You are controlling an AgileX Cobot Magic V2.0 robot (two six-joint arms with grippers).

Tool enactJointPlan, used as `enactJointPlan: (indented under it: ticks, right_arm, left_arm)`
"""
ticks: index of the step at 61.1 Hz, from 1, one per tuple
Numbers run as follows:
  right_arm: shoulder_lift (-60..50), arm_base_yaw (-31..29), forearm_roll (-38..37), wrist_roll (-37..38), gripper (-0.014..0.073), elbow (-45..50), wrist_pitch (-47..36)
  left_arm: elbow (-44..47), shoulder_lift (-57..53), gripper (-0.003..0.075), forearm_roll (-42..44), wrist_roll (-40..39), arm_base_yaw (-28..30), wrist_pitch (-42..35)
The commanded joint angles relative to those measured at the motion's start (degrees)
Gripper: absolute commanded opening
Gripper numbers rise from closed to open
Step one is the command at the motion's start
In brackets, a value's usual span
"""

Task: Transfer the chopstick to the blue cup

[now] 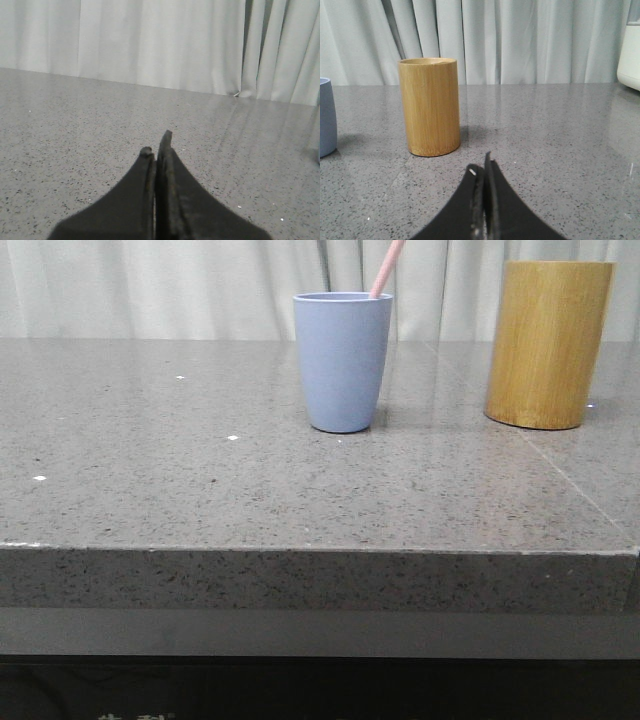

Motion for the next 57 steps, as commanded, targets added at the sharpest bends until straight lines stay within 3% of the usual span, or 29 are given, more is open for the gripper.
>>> enactJointPlan:
  ticks: [1,57]
  right_arm:
    - [-1.26,-0.35,-0.05,-0.45,-0.0067,-0.21,-5.2]
    - [-1.21,-0.35,-0.05,-0.45,-0.0067,-0.21,-2.03]
  left_arm:
    - [0.77,-1.28,-0.0019,0.08,0.1,0.07,-4.34]
    - [0.77,-1.28,-0.0019,0.08,0.1,0.07,-4.34]
